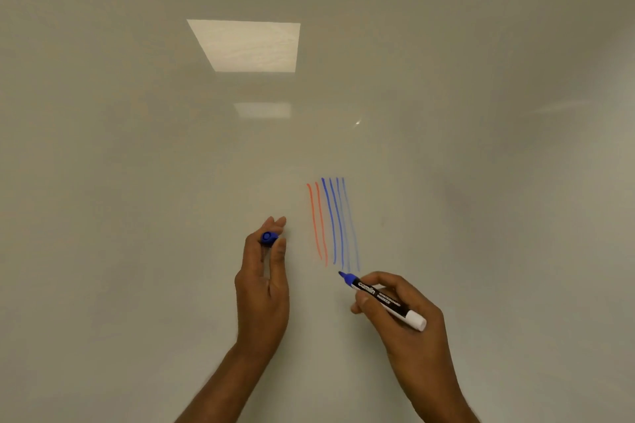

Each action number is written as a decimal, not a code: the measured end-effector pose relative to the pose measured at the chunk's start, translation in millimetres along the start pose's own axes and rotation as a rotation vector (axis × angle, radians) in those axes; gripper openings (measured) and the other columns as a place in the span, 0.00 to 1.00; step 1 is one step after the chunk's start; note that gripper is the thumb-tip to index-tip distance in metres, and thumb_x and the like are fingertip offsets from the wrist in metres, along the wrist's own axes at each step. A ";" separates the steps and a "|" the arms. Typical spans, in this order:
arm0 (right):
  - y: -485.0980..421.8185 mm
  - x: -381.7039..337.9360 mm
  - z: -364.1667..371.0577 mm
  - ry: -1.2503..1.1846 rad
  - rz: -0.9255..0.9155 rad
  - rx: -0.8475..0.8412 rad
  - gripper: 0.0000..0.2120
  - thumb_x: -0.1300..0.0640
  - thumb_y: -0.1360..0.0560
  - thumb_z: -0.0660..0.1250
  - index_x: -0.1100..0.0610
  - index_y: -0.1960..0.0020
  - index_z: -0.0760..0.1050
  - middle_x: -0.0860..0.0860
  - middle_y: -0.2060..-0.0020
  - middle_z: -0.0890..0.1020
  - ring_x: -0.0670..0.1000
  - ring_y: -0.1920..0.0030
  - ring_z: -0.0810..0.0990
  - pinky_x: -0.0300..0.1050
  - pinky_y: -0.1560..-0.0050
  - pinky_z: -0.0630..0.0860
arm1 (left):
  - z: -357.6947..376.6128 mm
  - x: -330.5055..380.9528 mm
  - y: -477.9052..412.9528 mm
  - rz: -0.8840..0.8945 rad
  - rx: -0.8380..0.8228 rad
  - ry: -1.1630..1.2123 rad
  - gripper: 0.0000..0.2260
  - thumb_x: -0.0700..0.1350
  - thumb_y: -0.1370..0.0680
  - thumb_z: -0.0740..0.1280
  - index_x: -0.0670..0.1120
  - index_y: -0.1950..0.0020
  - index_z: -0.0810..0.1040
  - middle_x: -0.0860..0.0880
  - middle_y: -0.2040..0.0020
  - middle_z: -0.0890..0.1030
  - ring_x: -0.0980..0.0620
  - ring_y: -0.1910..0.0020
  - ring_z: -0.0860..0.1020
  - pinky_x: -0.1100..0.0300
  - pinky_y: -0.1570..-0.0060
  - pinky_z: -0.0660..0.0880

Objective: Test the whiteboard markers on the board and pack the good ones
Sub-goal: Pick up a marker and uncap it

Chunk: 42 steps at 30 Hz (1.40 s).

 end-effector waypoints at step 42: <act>123.4 49.9 153.0 -0.034 0.266 -0.315 0.06 0.52 0.26 0.72 0.47 0.50 0.83 0.48 0.62 0.85 0.50 0.61 0.83 0.40 0.61 0.80 | -168.9 -27.8 118.7 -0.762 -0.034 0.370 0.15 0.45 0.14 0.55 0.42 0.31 0.75 0.39 0.40 0.84 0.40 0.38 0.82 0.45 0.35 0.76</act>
Point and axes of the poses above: each hand's wrist, its own y-axis away from the middle knuckle, its own z-axis out of the palm, x = y × z, the point moved 3 cm from there along -y, towards the middle knuckle
